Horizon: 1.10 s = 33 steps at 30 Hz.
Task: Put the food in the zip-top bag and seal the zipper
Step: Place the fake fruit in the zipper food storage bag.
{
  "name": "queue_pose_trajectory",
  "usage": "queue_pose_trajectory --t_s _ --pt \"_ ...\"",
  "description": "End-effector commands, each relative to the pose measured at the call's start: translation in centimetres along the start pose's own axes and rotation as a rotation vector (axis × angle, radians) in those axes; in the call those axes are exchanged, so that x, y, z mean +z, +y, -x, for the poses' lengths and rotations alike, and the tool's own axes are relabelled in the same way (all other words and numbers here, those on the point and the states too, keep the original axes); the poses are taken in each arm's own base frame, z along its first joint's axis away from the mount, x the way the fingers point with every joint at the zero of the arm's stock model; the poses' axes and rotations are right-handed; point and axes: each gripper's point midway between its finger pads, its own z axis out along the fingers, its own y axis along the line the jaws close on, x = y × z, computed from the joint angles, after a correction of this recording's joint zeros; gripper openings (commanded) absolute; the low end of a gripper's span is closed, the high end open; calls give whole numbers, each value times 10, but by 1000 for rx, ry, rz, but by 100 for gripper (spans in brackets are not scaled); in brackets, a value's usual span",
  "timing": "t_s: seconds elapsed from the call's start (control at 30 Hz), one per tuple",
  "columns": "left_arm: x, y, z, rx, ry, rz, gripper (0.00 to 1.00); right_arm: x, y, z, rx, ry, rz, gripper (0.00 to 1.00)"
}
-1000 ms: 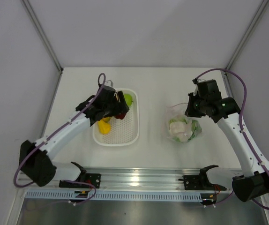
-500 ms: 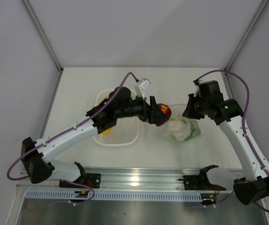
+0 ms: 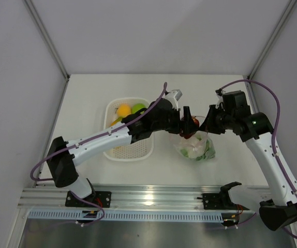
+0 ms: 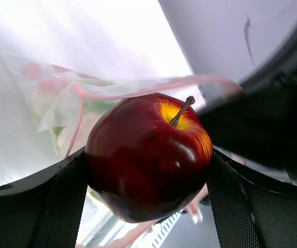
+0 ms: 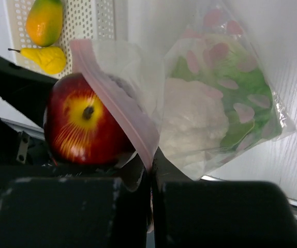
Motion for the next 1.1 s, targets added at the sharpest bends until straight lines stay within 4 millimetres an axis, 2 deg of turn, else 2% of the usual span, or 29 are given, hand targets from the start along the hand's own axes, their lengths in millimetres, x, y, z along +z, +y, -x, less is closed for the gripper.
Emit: queue_pose_trajectory --t_s 0.0,0.13,0.27,0.43,0.53,0.63,0.7,0.73,0.77,0.83,0.87,1.0,1.03,1.07 --pt "6 1 24 -55 -74 82 1 -16 25 16 9 -67 101 0" --pt "15 5 16 -41 -56 80 4 -19 30 18 13 -77 126 0" --pt "22 19 0 -16 -24 116 10 -20 31 20 18 -86 128 0" --pt "28 32 -13 -13 3 144 21 -25 34 25 15 -102 133 0" --pt "30 37 -19 -7 19 162 19 -27 33 29 15 -115 132 0" --pt "32 44 -22 -5 26 190 23 -28 32 31 11 -120 125 0" --pt "35 46 -22 4 45 215 40 -27 30 31 7 -121 121 0" --pt "35 43 -15 13 32 225 49 -27 29 32 7 -122 117 0" --pt "35 45 -15 20 36 239 69 -27 28 32 7 -123 110 0" --pt "32 44 -6 47 22 258 85 -26 25 31 4 -120 103 0" --pt "29 42 -2 58 11 257 98 -25 22 30 4 -116 95 0" --pt "7 35 14 113 -26 265 100 -24 15 29 1 -120 75 0" --pt "-6 30 21 120 -45 256 100 -24 15 29 -1 -119 77 0" --pt "-12 32 22 128 -55 268 99 -25 16 29 0 -120 79 0"
